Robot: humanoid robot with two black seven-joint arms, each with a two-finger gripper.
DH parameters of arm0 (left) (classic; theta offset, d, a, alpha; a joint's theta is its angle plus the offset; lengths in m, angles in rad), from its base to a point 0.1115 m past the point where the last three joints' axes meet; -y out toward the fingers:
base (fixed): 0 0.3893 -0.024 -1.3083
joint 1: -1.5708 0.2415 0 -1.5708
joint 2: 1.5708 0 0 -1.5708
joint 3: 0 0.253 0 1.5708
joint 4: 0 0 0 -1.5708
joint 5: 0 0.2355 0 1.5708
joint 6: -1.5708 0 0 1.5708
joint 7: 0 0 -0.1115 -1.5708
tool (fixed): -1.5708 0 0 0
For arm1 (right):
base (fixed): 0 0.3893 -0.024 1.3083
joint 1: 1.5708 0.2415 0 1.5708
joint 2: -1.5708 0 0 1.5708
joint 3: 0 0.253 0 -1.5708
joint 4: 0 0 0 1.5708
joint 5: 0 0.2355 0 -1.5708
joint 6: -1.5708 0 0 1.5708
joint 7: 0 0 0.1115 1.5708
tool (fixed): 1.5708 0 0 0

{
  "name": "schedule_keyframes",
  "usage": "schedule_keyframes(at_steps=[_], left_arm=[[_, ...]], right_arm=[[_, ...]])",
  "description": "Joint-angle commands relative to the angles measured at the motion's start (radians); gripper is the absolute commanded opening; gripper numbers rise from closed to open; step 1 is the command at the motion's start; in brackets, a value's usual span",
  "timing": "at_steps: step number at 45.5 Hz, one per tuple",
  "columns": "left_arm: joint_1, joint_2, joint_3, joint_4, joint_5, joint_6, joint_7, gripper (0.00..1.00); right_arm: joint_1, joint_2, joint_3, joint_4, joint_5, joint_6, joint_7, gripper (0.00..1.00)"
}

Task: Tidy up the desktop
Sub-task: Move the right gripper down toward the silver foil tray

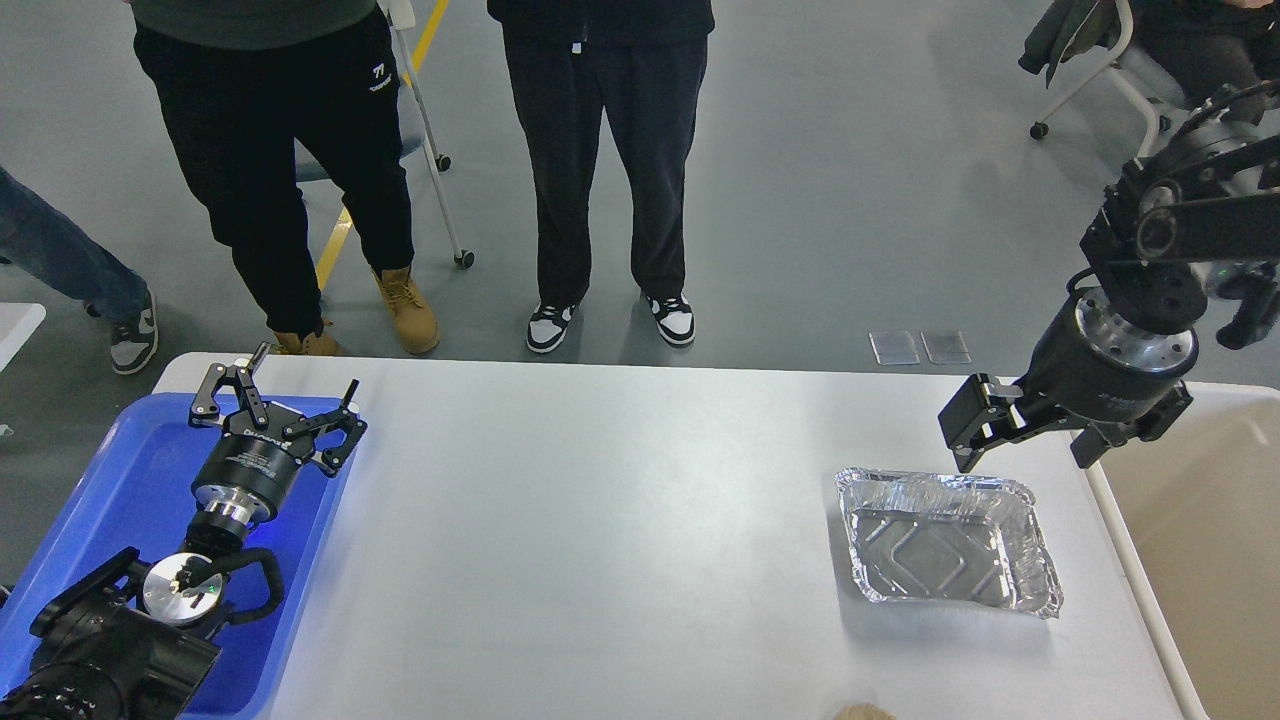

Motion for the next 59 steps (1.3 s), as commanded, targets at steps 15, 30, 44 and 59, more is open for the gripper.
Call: schedule_keyframes(at_steps=[15, 30, 44, 59], left_arm=[[-0.002, 0.000, -0.001, 0.000, -0.001, 0.000, 0.000, 1.00], [0.000, 0.000, -0.001, 0.000, -0.001, 0.000, 0.000, 1.00], [0.000, 0.000, -0.001, 0.000, -0.001, 0.000, 0.000, 1.00], [0.000, 0.000, -0.001, 0.000, -0.001, 0.000, 0.000, 1.00]], right_arm=[[0.003, -0.002, 0.014, 0.001, 0.003, -0.001, 0.000, 1.00], [-0.035, -0.021, 0.016, -0.057, -0.019, -0.003, 0.002, 1.00], [-0.350, -0.094, 0.218, -0.301, -0.207, -0.010, 0.003, 1.00], [-0.704, -0.094, 0.382, -0.552, -0.497, -0.066, 0.015, 1.00]])
